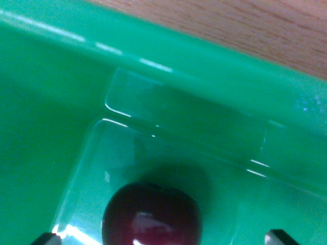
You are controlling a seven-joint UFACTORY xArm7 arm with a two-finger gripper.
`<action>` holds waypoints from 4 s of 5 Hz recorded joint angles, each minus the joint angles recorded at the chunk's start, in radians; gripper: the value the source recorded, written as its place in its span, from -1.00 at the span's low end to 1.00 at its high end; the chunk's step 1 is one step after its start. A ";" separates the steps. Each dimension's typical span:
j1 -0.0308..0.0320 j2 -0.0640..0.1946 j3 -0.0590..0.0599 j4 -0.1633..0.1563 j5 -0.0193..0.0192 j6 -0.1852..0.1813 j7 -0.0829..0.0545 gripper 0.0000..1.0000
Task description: Pick fruit
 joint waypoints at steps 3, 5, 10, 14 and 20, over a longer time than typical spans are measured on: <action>0.0036 0.018 0.003 -0.033 -0.0002 -0.066 -0.018 -1.00; 0.0050 0.025 0.005 -0.047 -0.0002 -0.093 -0.025 -1.00; 0.0075 0.038 0.007 -0.069 -0.0003 -0.139 -0.037 -1.00; 0.0090 0.045 0.008 -0.083 -0.0004 -0.167 -0.045 -1.00; 0.0095 0.047 0.009 -0.087 -0.0004 -0.175 -0.047 -1.00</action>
